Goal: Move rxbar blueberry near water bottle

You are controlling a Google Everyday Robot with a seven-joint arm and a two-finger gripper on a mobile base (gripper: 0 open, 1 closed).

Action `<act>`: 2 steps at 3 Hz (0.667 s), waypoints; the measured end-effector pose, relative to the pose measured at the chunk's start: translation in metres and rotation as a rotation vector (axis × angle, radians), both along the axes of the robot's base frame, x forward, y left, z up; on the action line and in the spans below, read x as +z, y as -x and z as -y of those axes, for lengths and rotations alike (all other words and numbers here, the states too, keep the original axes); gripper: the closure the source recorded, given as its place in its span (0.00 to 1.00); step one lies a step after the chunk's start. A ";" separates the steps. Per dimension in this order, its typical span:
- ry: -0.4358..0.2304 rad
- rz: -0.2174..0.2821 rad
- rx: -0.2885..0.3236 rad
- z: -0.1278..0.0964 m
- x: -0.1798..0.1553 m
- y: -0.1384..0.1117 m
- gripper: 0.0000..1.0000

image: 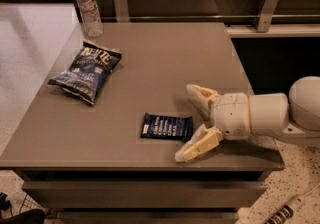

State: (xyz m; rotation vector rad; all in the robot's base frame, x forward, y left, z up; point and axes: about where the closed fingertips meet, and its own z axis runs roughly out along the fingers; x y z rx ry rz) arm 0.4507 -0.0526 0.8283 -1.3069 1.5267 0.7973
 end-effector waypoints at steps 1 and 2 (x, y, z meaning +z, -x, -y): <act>-0.017 0.011 0.016 -0.012 0.000 0.002 0.00; -0.029 0.000 0.021 -0.020 -0.006 0.005 0.00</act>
Offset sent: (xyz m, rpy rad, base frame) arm -0.0075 0.0250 -0.0213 0.0451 0.0280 0.0170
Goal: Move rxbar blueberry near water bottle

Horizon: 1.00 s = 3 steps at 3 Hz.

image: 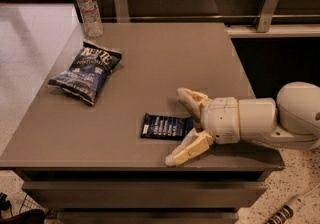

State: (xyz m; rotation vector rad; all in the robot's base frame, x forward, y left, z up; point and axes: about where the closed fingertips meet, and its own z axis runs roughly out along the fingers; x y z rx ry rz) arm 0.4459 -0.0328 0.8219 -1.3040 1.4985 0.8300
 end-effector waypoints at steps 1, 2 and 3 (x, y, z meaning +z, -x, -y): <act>-0.005 -0.021 -0.004 -0.003 -0.009 0.002 0.00; -0.015 -0.035 -0.001 -0.005 -0.014 0.003 0.04; -0.015 -0.035 0.002 -0.007 -0.014 0.004 0.26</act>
Offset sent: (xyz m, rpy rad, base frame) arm -0.0029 0.0016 -0.0243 0.0368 0.0639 -0.0089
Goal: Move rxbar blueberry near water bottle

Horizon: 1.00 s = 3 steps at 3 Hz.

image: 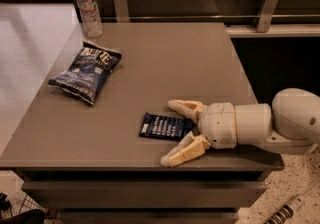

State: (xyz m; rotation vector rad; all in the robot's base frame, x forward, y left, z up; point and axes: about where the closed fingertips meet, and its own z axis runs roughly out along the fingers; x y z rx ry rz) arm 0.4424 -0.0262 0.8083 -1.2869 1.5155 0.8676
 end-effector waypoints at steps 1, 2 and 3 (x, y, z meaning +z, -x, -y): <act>0.001 0.001 0.004 -0.002 0.001 0.001 0.50; 0.001 0.001 0.004 -0.002 0.001 0.001 0.74; 0.001 0.002 0.007 -0.003 0.001 0.001 0.96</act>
Offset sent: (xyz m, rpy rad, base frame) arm -0.0006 0.0020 0.0006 -0.0007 -0.0010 0.0041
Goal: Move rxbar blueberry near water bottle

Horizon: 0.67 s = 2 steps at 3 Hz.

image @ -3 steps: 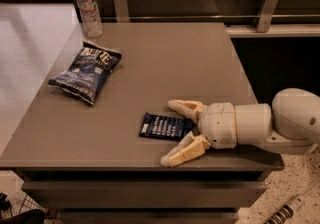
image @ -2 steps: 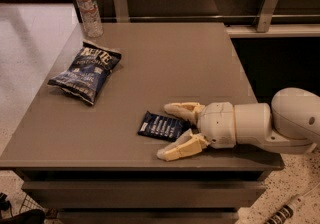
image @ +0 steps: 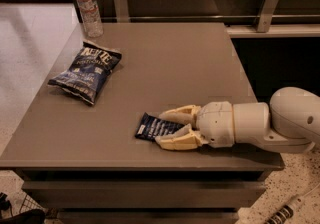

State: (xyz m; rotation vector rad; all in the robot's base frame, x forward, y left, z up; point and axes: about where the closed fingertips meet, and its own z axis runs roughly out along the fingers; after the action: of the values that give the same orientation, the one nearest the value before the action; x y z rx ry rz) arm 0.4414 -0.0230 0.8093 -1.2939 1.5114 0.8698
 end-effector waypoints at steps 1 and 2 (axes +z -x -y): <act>0.000 0.001 0.002 -0.001 0.000 0.000 1.00; 0.000 0.001 0.002 -0.001 0.000 0.000 1.00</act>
Offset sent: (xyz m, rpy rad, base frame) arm -0.0003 0.0011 0.0003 -0.0004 -0.0006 0.0023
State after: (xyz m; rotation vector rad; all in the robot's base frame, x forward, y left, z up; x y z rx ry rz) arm 0.4411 -0.0218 0.8097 -1.2965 1.5099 0.8707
